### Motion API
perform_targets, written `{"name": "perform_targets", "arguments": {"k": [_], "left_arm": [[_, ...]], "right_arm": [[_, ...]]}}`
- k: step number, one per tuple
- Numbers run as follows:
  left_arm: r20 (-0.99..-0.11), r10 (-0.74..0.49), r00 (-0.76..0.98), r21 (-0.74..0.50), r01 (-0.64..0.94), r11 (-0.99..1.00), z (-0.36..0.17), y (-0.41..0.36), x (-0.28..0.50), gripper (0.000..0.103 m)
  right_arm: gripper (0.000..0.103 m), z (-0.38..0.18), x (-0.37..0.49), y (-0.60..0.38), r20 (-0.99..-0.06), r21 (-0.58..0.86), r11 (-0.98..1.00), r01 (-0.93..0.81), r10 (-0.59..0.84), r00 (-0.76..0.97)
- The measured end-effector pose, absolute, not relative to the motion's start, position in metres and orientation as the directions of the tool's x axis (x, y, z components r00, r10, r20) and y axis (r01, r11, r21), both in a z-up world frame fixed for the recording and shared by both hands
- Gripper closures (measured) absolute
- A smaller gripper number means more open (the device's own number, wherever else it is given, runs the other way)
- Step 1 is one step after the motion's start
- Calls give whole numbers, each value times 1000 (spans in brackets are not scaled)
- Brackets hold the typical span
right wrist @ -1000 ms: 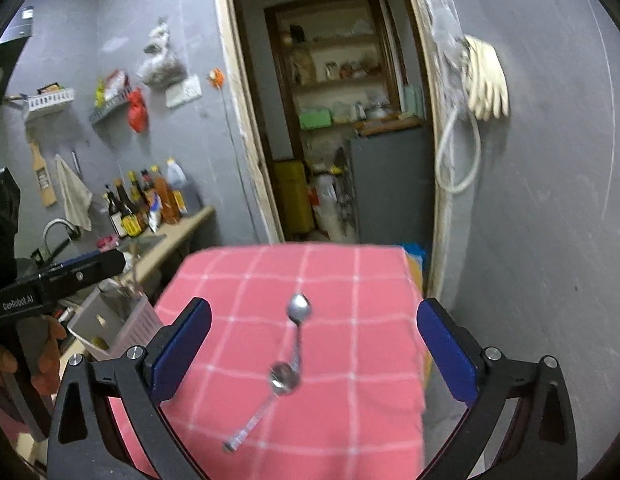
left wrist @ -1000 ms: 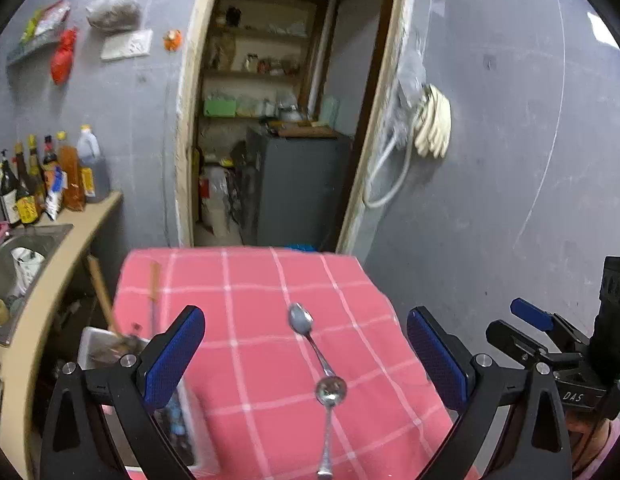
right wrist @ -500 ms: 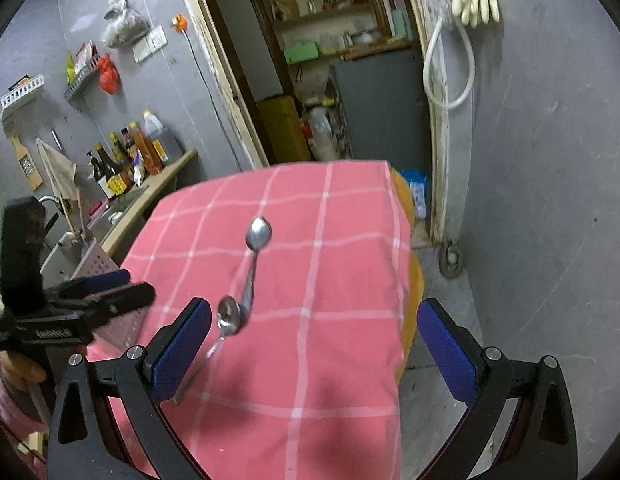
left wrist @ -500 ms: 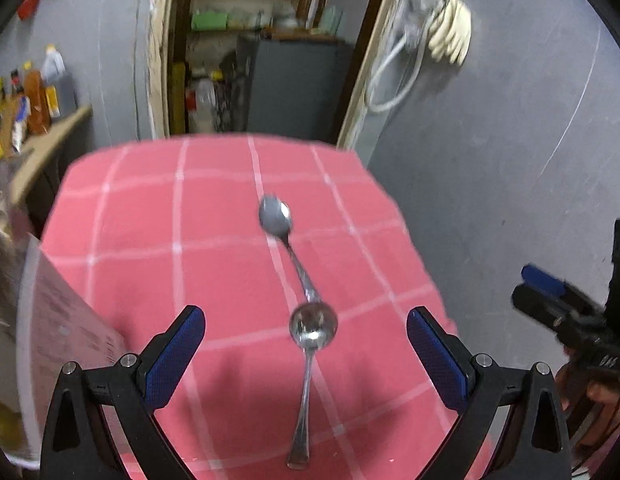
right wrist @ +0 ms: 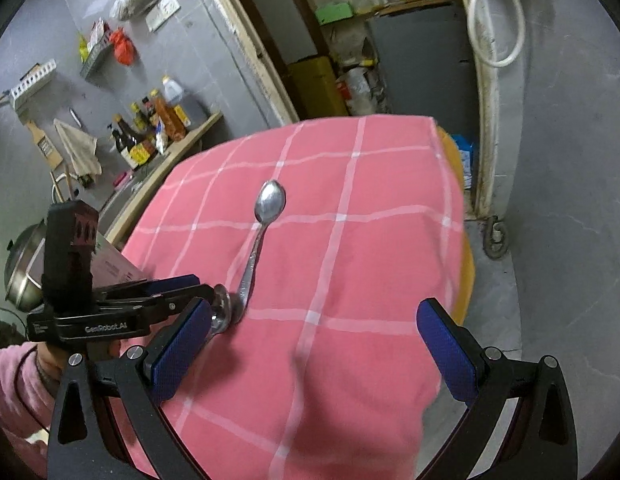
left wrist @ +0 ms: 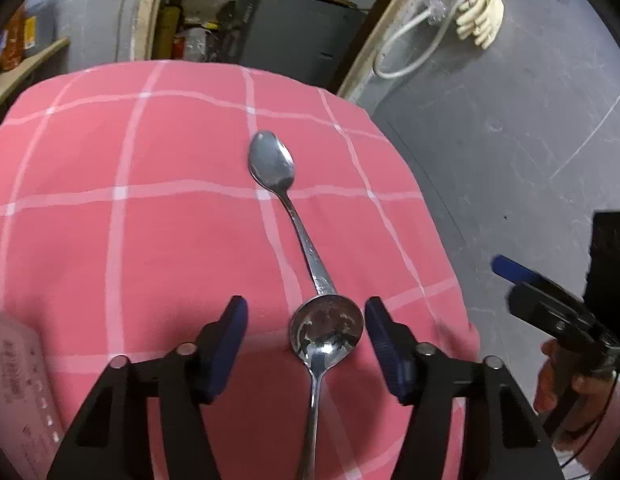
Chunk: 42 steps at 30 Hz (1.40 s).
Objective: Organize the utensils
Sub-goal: 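Lower the right tool onto the last two silver spoons, then grasp the round silver spoon with the right tool while the left tool grasps the long spoon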
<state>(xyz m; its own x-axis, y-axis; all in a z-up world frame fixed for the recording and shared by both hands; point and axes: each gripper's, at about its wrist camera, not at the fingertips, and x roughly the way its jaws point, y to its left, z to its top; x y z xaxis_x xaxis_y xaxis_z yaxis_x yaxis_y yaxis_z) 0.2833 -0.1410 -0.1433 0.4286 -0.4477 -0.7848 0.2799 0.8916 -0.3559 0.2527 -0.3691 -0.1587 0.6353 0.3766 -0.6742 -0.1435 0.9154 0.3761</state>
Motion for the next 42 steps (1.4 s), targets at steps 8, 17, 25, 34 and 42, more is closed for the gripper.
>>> {"name": "perform_targets", "arguments": {"k": [8, 17, 25, 34, 42], "left_arm": [[-789, -475, 391, -379, 298, 876, -155, -148, 293, 69], [-795, -483, 366, -407, 268, 873, -162, -143, 295, 96], [-802, -409, 436, -371, 174, 912, -154, -137, 304, 100], [-809, -377, 451, -376, 95, 922, -154, -134, 325, 100], [-811, -354, 467, -381, 38, 924, -156, -128, 335, 100]], "right_arm": [[2, -169, 274, -353, -689, 367, 912, -182, 398, 606], [21, -182, 306, -342, -689, 387, 895, -221, 440, 576], [38, -188, 349, -315, -684, 390, 872, -295, 489, 541], [63, -187, 403, -290, -680, 380, 838, -392, 540, 496], [76, -188, 434, -272, -691, 366, 795, -483, 580, 432]]}}
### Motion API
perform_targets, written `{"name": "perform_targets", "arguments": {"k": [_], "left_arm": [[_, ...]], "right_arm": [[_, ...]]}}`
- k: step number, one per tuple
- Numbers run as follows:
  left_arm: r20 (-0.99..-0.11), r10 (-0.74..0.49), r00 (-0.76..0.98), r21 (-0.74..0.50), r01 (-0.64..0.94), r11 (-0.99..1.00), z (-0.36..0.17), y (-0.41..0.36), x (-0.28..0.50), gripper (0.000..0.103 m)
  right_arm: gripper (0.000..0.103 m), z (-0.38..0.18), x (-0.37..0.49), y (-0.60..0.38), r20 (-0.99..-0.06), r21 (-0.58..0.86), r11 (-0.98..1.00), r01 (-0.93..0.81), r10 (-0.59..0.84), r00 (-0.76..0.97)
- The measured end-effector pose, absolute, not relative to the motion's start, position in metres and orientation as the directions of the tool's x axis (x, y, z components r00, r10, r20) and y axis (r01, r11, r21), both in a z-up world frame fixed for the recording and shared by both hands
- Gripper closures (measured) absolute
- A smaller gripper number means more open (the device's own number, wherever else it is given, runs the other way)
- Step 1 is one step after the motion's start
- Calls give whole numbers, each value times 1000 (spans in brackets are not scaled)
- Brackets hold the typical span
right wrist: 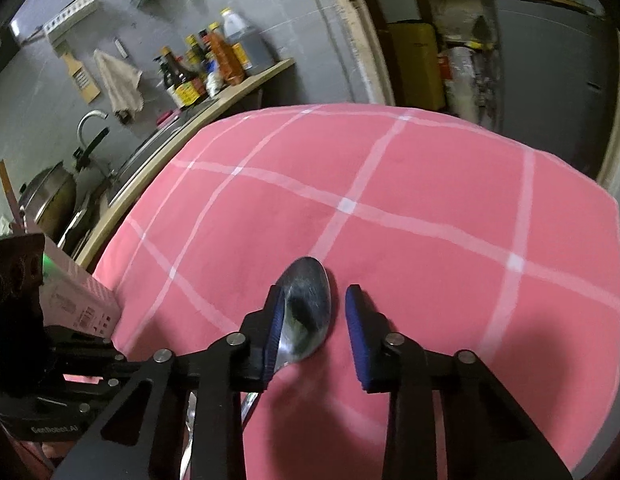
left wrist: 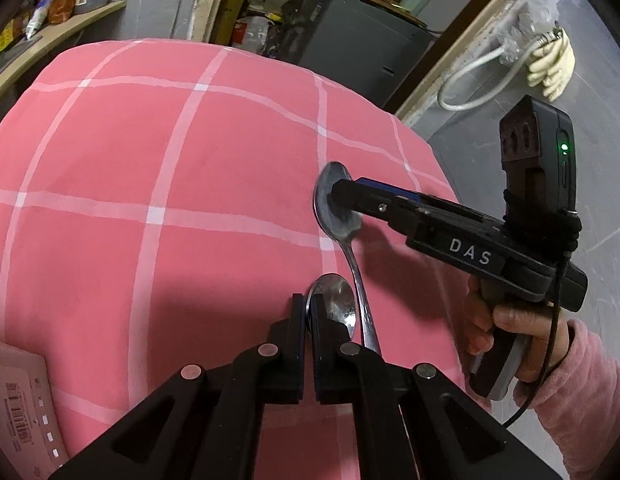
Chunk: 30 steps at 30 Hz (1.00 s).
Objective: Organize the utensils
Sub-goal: 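Grasp the round silver spoon with the right tool while the left tool grasps the long spoon, then carry both spoons in the two tools up to the caddy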
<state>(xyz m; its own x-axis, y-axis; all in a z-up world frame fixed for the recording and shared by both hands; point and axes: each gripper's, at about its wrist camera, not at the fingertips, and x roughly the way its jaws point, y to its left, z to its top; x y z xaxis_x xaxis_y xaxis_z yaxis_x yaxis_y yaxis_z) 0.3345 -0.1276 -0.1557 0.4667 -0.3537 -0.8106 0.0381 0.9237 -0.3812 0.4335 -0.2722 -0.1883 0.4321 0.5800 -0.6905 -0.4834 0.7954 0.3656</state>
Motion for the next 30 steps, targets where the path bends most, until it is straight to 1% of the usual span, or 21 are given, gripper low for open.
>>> {"name": "perform_targets", "arguments": {"k": [1, 3, 4, 8, 11, 15, 17, 20, 24, 26, 30], "left_arm": [[-810, -349, 471, -381, 29, 924, -155, -127, 336, 100], [-810, -341, 477, -380, 14, 925, -155, -127, 339, 100], [-811, -336, 480, -379, 8, 926, -155, -128, 339, 100], [-815, -320, 484, -377, -22, 926, -154, -126, 343, 100], [-815, -315, 487, -373, -24, 927, -152, -128, 341, 100], [-812, -298, 501, -350, -10, 937, -141, -134, 338, 100], [-808, -290, 514, -340, -4, 940, -134, -133, 337, 100], [-800, -271, 536, -314, 13, 949, -118, -135, 335, 100], [-781, -242, 576, -270, 38, 962, -91, -138, 327, 100], [-762, -227, 607, -246, 53, 968, -75, -139, 320, 100], [-717, -205, 666, -207, 78, 975, -39, -134, 308, 100]], "right_arm": [[77, -188, 436, -270, -689, 370, 788, -492, 588, 423], [84, -187, 441, -269, -692, 377, 775, -507, 599, 403], [89, -188, 443, -267, -697, 374, 773, -512, 599, 395], [98, -189, 445, -271, -687, 399, 760, -514, 619, 381], [101, -184, 439, -277, -668, 418, 757, -502, 631, 395], [101, -167, 417, -285, -664, 382, 797, -467, 588, 461], [101, -153, 405, -290, -658, 350, 825, -443, 553, 511], [101, -127, 380, -298, -642, 253, 882, -397, 460, 613], [101, -93, 354, -306, -597, 155, 931, -330, 355, 719], [101, -76, 340, -310, -565, 123, 950, -286, 304, 767], [101, -40, 318, -316, -501, 102, 971, -216, 238, 832]]}}
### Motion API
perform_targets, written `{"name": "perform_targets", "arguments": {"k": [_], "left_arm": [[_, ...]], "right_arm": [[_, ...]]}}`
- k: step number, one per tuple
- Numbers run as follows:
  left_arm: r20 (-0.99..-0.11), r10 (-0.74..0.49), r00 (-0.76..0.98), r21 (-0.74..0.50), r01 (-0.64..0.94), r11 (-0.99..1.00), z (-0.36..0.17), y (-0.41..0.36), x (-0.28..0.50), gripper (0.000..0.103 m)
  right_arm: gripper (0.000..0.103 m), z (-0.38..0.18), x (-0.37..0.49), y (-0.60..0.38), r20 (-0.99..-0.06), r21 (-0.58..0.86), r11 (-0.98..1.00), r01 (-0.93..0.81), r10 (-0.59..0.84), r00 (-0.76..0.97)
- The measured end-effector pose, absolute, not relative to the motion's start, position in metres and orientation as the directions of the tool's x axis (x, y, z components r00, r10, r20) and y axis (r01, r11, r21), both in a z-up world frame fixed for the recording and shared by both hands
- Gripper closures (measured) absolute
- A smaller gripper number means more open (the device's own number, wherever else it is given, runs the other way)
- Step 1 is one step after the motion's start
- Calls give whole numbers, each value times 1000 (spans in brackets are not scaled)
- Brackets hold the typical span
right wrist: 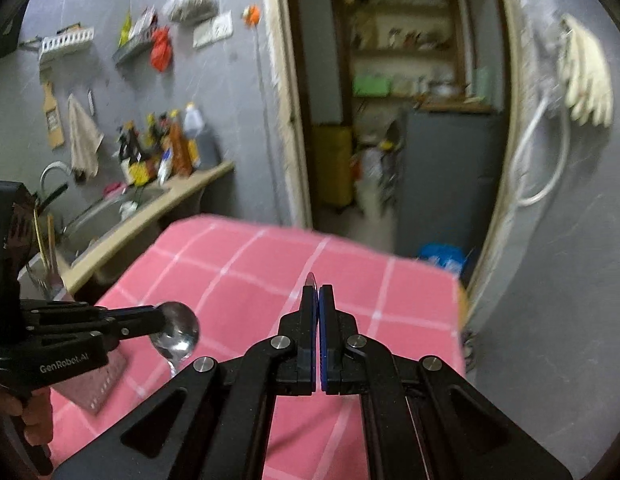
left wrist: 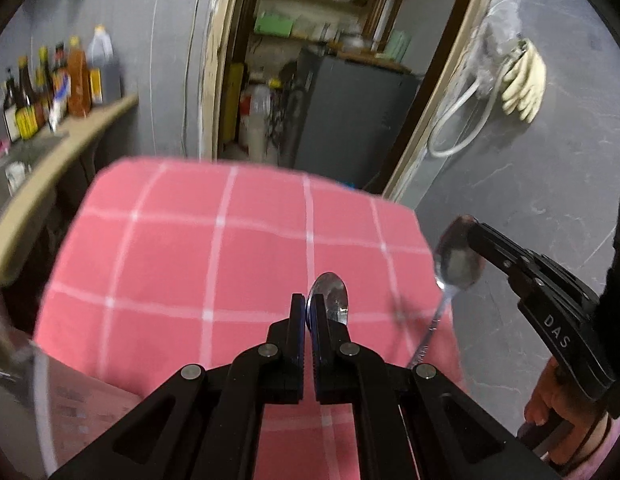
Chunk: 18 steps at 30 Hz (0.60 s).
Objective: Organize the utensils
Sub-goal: 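Carry both spoons in the two tools up to the caddy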
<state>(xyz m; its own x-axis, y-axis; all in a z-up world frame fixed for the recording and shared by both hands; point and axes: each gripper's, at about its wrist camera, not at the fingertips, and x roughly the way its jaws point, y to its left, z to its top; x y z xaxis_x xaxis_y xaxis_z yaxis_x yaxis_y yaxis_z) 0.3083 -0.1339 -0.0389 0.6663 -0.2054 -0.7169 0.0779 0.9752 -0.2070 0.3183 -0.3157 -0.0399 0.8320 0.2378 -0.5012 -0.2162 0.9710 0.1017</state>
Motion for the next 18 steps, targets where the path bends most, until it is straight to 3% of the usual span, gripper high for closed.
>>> {"name": "perform_targets", "arguments": {"k": [8, 18], "left_arm": [[-645, -194, 740, -167, 111, 980, 19, -114, 283, 100], [-554, -170, 815, -130, 118, 985, 70, -71, 247, 100]], "right_arm": [[101, 32, 278, -311, -388, 66, 991, -120, 136, 912], [101, 86, 236, -263, -284, 56, 992, -117, 128, 950]]}}
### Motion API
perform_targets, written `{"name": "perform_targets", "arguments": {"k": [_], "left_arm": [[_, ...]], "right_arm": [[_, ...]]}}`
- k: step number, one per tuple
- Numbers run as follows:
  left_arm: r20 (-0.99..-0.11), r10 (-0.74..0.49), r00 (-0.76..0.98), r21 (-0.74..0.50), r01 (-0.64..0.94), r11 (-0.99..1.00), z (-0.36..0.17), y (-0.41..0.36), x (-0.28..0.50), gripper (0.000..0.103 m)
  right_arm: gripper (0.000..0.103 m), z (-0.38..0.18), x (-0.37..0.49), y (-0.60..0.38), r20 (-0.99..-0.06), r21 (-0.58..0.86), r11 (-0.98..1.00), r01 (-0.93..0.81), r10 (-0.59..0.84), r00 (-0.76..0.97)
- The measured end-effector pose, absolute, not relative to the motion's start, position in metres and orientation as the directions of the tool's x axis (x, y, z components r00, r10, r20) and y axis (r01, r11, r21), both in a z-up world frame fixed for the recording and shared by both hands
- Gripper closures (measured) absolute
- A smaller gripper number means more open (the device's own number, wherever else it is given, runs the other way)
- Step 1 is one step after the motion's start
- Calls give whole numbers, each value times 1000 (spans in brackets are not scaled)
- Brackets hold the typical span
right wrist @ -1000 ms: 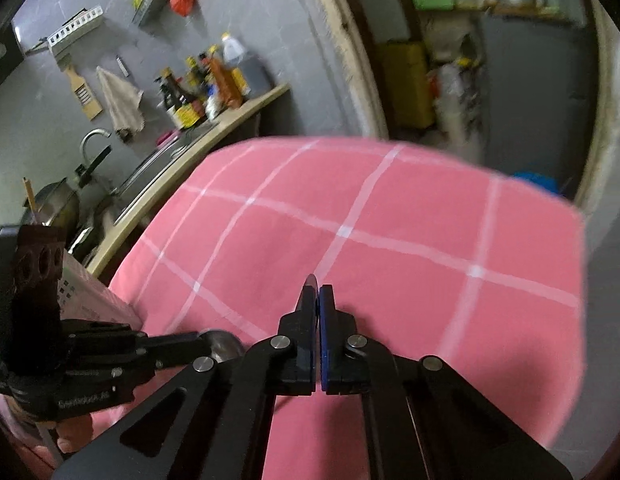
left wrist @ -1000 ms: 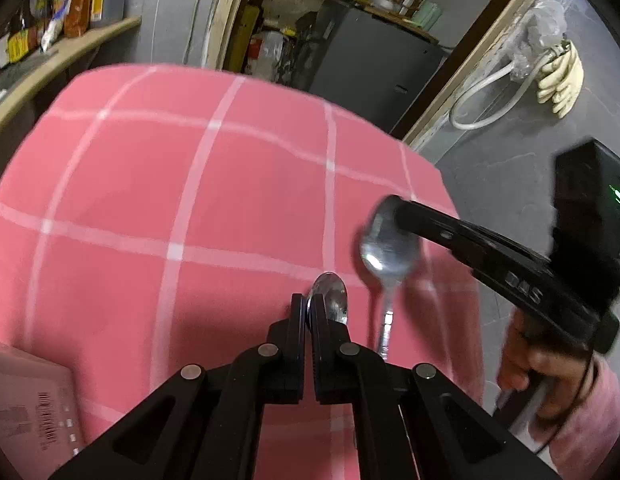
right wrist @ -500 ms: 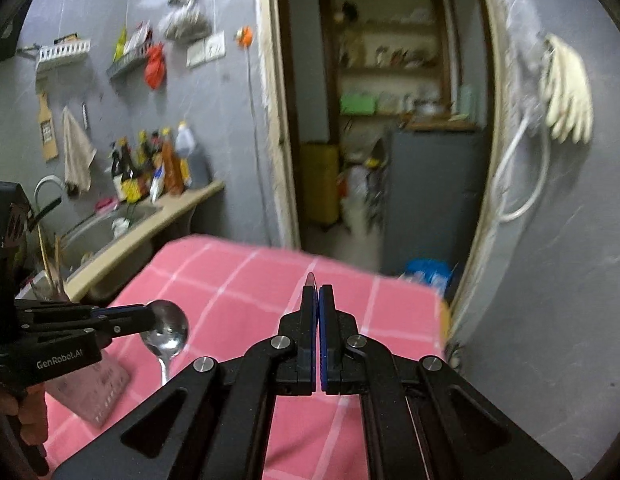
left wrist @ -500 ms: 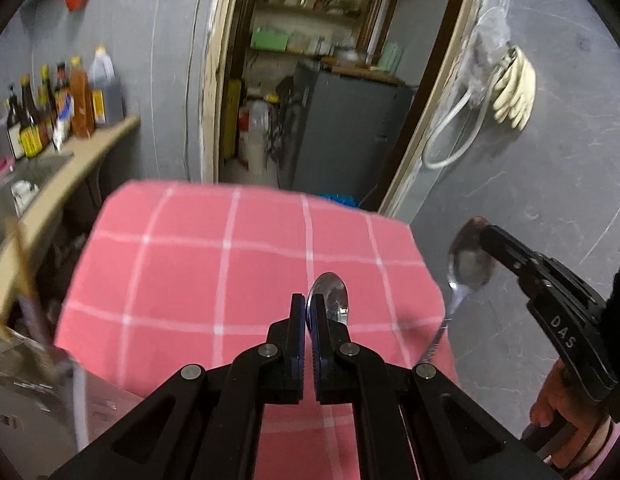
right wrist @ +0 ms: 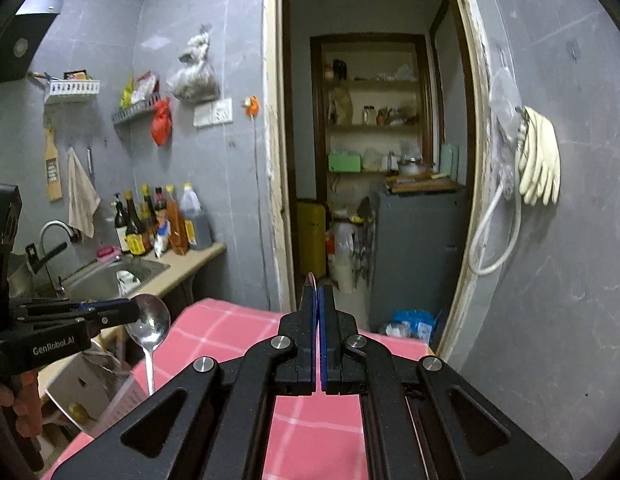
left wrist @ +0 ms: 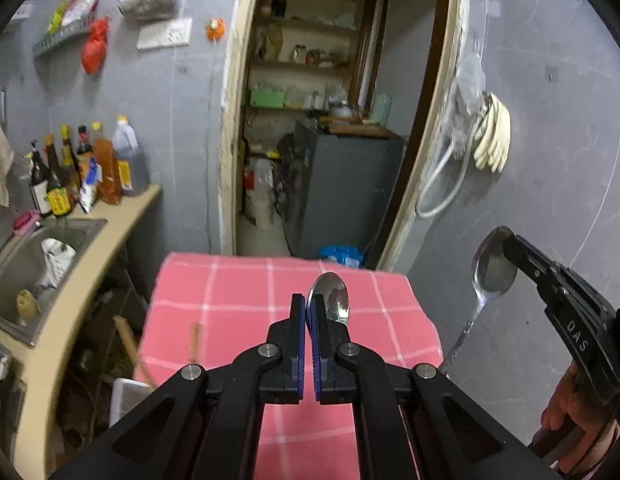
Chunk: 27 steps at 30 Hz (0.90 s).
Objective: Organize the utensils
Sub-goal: 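Carry both spoons in the two tools up to the caddy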
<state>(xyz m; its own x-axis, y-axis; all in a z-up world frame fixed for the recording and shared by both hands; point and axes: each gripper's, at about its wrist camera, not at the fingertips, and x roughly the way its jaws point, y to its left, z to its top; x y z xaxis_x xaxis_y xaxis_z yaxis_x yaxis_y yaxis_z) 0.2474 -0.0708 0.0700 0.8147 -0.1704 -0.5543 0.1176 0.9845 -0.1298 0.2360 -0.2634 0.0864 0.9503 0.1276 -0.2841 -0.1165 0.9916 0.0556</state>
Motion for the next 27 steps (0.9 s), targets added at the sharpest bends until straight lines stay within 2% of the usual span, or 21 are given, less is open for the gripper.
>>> {"name": "perform_targets", "arguments": {"k": [9, 17, 27], "left_arm": [[-462, -77, 883, -67, 52, 996, 105, -7, 221, 100], [-449, 14, 893, -6, -19, 1000, 103, 31, 205, 100], [-423, 123, 898, 150, -64, 987, 75, 29, 197, 100]], "right_arm": [[101, 106, 217, -204, -198, 59, 982, -182, 190, 962], [101, 99, 209, -157, -142, 63, 968, -244, 251, 958], [101, 74, 201, -114, -158, 15, 952, -304, 303, 940]]}}
